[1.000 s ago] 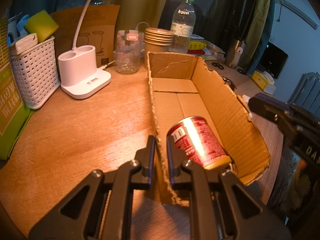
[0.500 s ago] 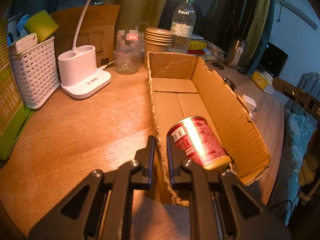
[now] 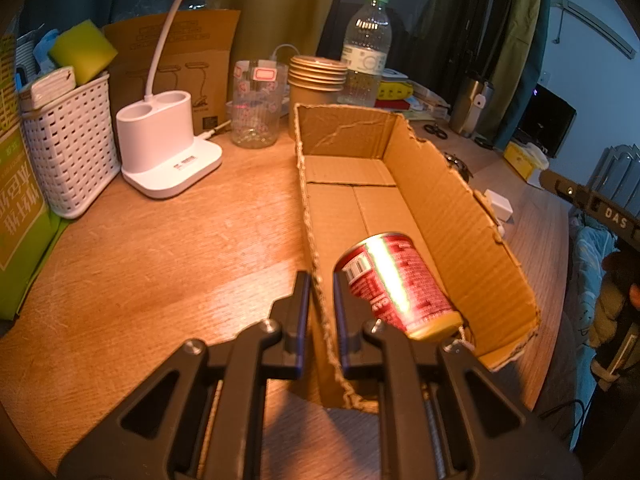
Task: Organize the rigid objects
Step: 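Move the right tool back to the white earbuds case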
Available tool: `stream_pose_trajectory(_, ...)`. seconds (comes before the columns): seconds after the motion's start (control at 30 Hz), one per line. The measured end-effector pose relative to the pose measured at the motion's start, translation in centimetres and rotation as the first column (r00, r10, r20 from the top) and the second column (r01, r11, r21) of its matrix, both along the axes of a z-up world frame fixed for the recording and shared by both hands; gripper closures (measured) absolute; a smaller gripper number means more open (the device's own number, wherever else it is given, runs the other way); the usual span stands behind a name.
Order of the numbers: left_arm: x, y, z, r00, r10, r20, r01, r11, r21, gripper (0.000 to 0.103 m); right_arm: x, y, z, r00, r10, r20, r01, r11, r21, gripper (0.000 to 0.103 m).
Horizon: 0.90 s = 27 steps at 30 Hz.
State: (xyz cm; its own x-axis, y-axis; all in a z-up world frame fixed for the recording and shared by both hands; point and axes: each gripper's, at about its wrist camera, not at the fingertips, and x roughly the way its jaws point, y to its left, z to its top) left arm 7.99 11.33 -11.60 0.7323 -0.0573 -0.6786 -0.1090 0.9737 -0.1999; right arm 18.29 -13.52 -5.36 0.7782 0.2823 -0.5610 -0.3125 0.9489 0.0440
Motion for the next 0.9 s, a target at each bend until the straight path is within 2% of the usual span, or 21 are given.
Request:
stream_pose_trajectory(0.13, -0.1, 0.0, 0.0, 1.0, 0.0, 0.0, 0.0, 1.0, 0.001, 0.09, 0.5, -0.2, -0.5, 1.0, -0.009, -0.016, 0.009, 1.0, -0.001, 0.058)
stream_pose_trajectory(0.2, -0.1, 0.0, 0.0, 1.0, -0.001, 0.0, 0.001, 1.0, 0.001, 0.09, 0.8, -0.1, -0.9, 1.0, -0.012, -0.026, 0.012, 1.0, -0.002, 0.047)
stream_pose_trajectory(0.7, -0.1, -0.1, 0.0, 1.0, -0.001, 0.001, 0.001, 1.0, 0.001, 0.09, 3.9, 0.8, -5.3, 0.992, -0.013, -0.127, 0.006, 0.998, -0.056, 0.047)
stream_pose_trajectory(0.9, 0.0, 0.0, 0.0, 1.0, -0.001, 0.001, 0.001, 1.0, 0.001, 0.09, 4.4, 1.1, -6.0, 0.99, -0.012, -0.144, 0.002, 0.998, -0.067, 0.047)
